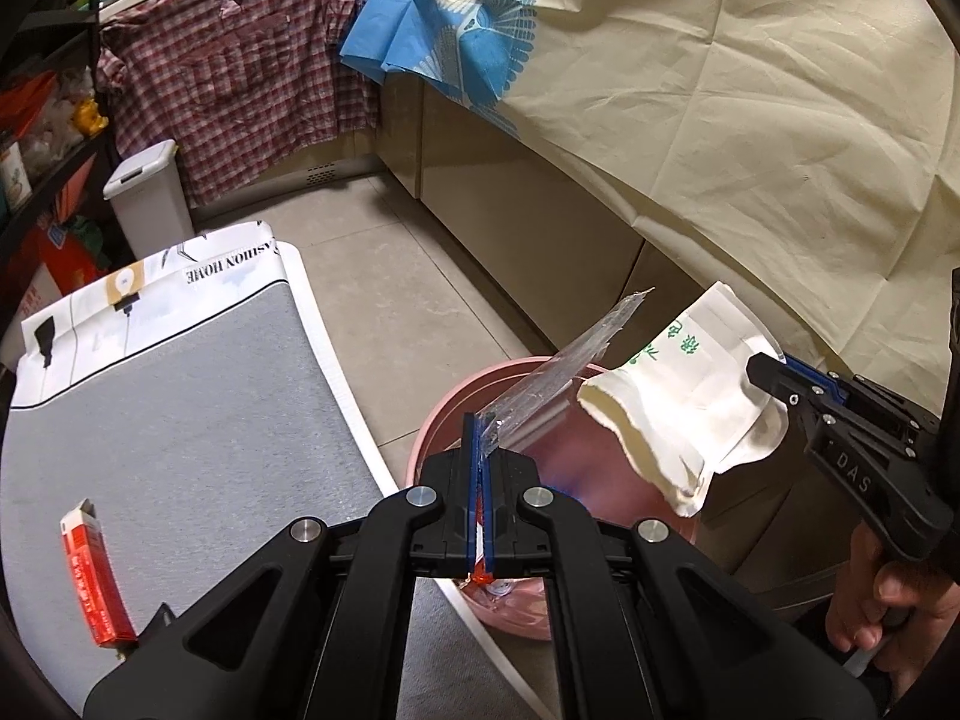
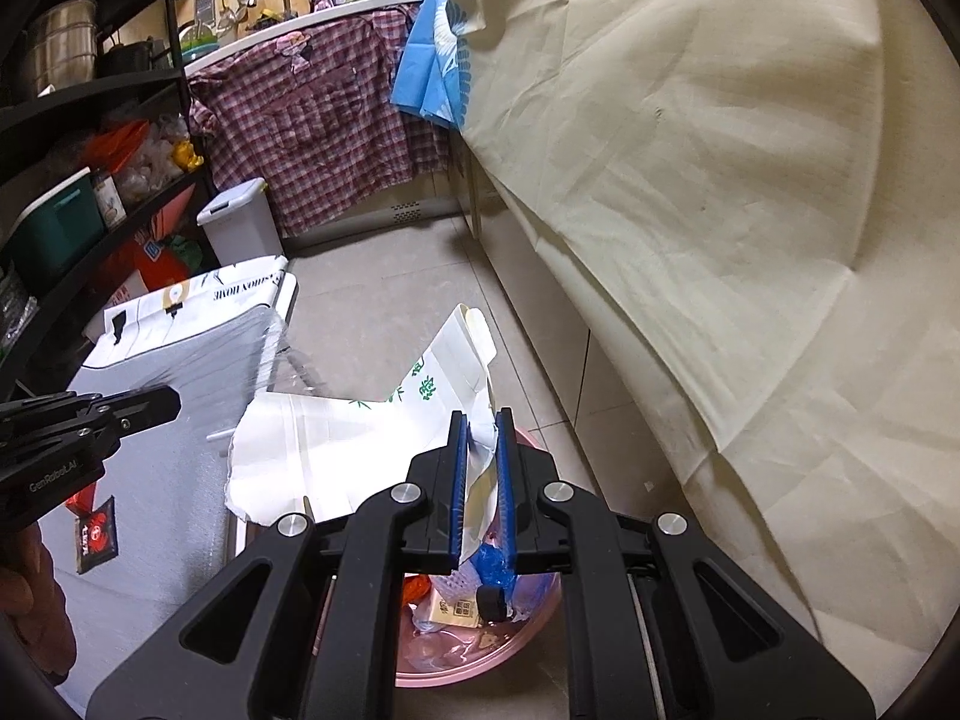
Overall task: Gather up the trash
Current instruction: 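Open both tools to drop the straw wrapper and paper bag into the bin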
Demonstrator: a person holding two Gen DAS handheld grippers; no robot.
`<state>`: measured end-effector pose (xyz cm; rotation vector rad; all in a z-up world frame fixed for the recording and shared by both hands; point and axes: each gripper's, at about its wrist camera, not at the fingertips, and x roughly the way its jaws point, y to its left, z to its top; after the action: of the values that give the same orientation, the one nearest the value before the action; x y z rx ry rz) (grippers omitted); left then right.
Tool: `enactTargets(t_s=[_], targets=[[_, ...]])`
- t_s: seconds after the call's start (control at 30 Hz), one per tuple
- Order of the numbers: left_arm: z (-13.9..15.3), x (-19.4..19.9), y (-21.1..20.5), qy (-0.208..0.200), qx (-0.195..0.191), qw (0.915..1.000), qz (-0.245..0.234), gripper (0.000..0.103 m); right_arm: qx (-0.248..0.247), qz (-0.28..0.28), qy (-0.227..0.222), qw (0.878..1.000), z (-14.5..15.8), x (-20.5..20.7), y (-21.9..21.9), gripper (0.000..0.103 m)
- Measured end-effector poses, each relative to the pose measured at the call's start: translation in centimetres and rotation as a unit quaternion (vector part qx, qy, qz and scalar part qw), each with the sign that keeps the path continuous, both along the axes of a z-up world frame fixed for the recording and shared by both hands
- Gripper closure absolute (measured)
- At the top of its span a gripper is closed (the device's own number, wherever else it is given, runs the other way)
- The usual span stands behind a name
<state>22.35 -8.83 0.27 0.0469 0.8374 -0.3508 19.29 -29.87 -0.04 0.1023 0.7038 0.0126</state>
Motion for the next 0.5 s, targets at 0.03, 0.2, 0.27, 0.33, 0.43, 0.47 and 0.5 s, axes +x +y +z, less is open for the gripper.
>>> enactTargets(t_s=[0.03,0.2,0.27,0.33,0.43,0.47,0.5], targets=[[-0.1,0.1,-0.1,0.001,0.000,1.0000,0.000,0.102,-0.001,0.002,0.002,1.000,-0.1,0.1,0.1,0.093],[-0.7,0.6,-0.8,0.005,-0.001,1.0000,-0.005,0.102,-0.012,0.007,0.012,1.000,-0.6,0.9,0.2,0.093],[-0.9,0.7,-0.9,0.007,-0.001,1.0000,-0.006,0.102,-0.014,0.009,0.018,1.000,-0.9,1.2,0.4,0.093],[-1.1,0.9,-1.0,0.010,-0.002,0.9999,-0.007,0.102,-0.017,0.011,0.021,1.000,-1.0,1.3,0.5,0.093],[-1.4,1.2,-1.2,0.014,-0.006,0.9998,-0.010,0.102,-0.022,0.016,0.025,0.999,-1.2,1.6,0.8,0.092],[-1.6,1.2,-1.3,0.018,-0.008,0.9997,-0.013,0.102,-0.023,0.018,0.027,0.999,-1.3,1.7,0.9,0.092],[-1.7,1.3,-1.4,0.022,-0.010,0.9996,-0.015,0.102,-0.023,0.019,0.029,0.999,-1.4,1.8,0.9,0.090]])
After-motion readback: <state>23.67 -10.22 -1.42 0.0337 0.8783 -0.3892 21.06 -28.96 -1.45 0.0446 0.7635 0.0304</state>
